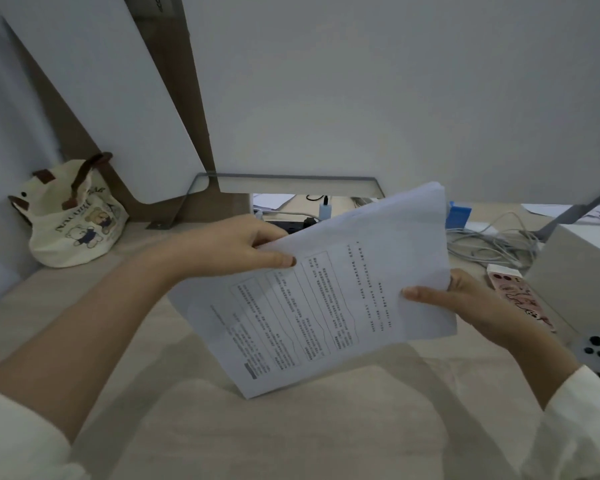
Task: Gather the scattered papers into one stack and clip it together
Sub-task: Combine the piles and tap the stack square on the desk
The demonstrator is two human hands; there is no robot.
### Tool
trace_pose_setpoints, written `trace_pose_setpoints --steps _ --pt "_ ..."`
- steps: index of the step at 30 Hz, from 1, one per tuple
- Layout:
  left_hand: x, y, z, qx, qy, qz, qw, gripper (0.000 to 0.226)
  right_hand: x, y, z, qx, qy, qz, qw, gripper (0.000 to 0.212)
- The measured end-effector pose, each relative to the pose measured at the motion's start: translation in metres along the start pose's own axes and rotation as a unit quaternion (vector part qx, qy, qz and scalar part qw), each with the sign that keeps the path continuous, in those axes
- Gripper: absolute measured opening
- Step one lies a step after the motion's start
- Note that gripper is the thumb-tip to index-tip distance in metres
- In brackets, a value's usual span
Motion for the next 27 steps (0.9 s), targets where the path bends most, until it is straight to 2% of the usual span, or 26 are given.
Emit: trace_pose_setpoints --steps 2,4,7,10,12,16,19,23,27 --pt "0.001 -0.005 0.002 0.019 -0.017 -0.053 0.998 0.02 0.0 0.008 0.013 0.02 0.005 -0.029 0.999 0.037" --pt "0.007 -0.005 0.008 0.084 -0.024 -0.115 0.989 0.016 0.001 0.02 0.024 0.02 0.03 -0.053 0.998 0.044" --pt "0.019 -0.006 0.02 0.165 -0.019 -0.216 0.962 0.018 0.004 0.03 0.031 -0.067 0.068 -0.065 0.993 0.06" --pt "0.028 -0.019 0.023 0.251 -0.003 -0.295 0.922 0.016 0.004 0.015 0.026 -0.22 0.08 -0.051 0.971 0.041" --pt "0.031 -0.035 0.023 0.313 0.012 -0.326 0.892 0.017 0.008 -0.012 0.025 -0.245 0.085 -0.028 0.965 0.029" --pt "0.036 -0.063 0.023 0.374 0.024 -0.361 0.854 0.015 0.013 -0.048 0.028 -0.246 0.1 -0.065 0.962 0.038" --pt "0.044 -0.087 0.03 0.391 0.016 -0.355 0.849 0.021 0.015 -0.055 0.016 -0.226 0.107 -0.117 0.961 0.032" --pt "0.059 -0.138 0.053 0.426 0.075 -0.338 0.836 0.029 0.021 -0.075 -0.026 -0.176 0.054 -0.131 0.974 0.026" --pt "0.059 -0.155 0.059 0.429 0.099 -0.351 0.826 0.031 0.024 -0.089 -0.042 -0.185 0.022 -0.138 0.973 0.029"
Point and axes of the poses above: each hand's wrist, its own x-axis away from the middle knuckle, its own y-axis out of the back of the hand, z = x × y, the point moved 1 cm from there along -x, towards the middle knuckle, and after that the axes turned 9 degrees about -z, right-handed, at the moved point
